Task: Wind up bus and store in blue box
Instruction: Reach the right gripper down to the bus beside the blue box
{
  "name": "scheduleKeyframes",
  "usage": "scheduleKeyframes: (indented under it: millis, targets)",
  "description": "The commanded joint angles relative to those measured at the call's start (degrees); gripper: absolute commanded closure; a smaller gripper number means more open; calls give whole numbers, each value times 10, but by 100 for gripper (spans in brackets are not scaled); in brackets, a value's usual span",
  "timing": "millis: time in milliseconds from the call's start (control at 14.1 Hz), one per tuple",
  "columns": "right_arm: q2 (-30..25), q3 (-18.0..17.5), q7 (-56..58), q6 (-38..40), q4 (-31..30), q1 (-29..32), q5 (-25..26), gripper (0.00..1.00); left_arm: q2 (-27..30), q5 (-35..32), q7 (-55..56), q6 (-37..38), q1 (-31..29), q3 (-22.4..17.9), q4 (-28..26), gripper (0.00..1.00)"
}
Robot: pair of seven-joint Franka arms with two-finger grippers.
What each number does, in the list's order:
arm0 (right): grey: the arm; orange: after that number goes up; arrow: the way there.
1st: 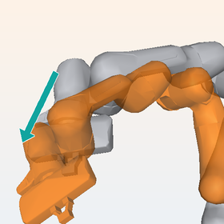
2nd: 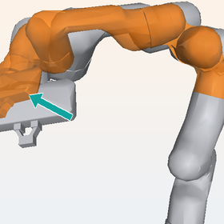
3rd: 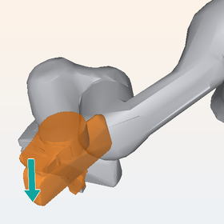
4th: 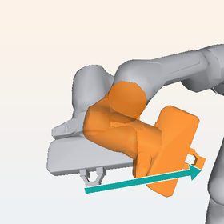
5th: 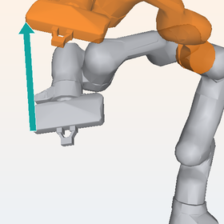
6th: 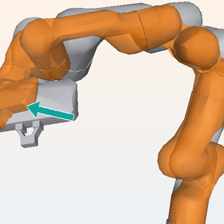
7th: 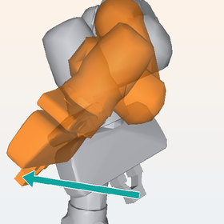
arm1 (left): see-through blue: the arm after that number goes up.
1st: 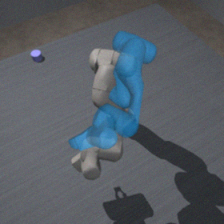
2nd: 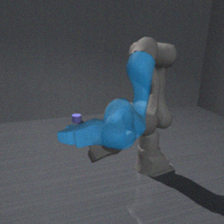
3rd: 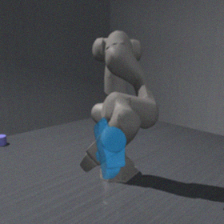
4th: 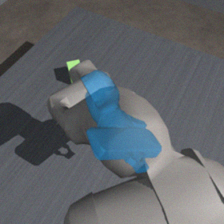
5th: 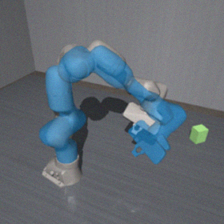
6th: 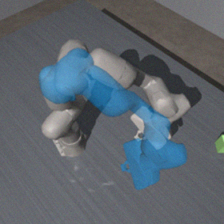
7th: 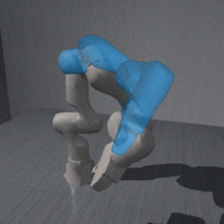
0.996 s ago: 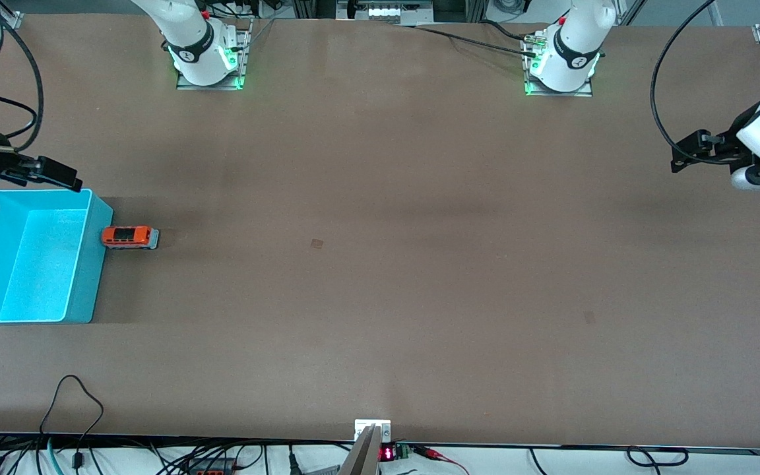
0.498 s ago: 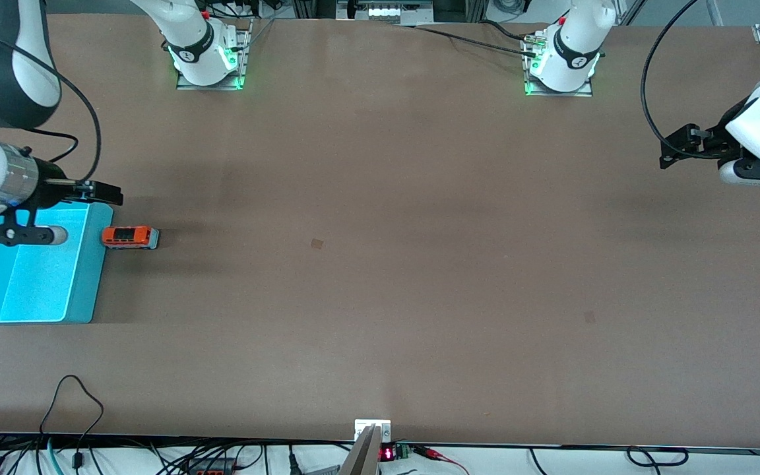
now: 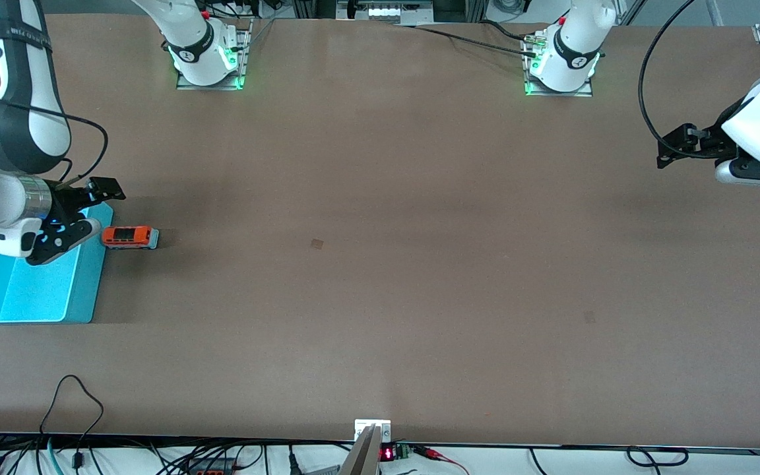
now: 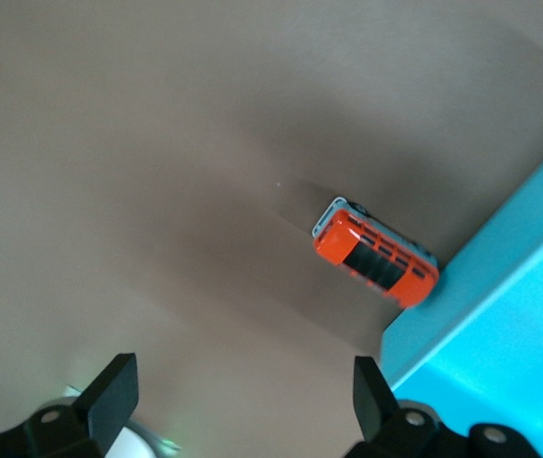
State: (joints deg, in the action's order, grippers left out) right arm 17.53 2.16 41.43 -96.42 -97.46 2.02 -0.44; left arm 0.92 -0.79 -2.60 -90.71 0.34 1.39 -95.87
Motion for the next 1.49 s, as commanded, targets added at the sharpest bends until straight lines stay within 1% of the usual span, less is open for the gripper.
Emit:
scheduleKeyframes:
  millis: [0,71,142,285,356,498,640,854,1139,1281,1423]
  targets:
    - [-30,-56,152,-105,-103,68,6,0,5,11,6,6,4,-2,1,0]
    - [-29,-64,194,-139,-120,76,23,0,5,11,5,6,4,-2,1,0]
    - [-29,-69,223,-169,-136,76,53,0,5,11,5,6,4,-2,1,0]
    - [-31,-85,246,-225,-163,77,106,0,5,11,5,6,4,-2,1,0]
    - [-35,-86,263,-261,-187,79,115,0,5,11,5,6,4,-2,1,0]
    - [-44,-87,311,-357,-248,96,115,0,5,11,5,6,4,-2,0,0]
    - [-45,-87,347,-419,-278,107,115,0,5,11,5,6,4,-2,1,0]
    - [-40,-88,392,-446,-287,121,115,0,5,11,5,6,4,-2,1,0]
    - [-31,-88,459,-448,-292,129,115,0,5,11,5,6,4,-2,1,0]
    - [-28,-88,476,-461,-306,144,115,0,5,11,5,6,4,-2,1,0]
    - [-26,-88,490,-490,-330,152,115,0,5,11,5,6,4,-2,1,0]
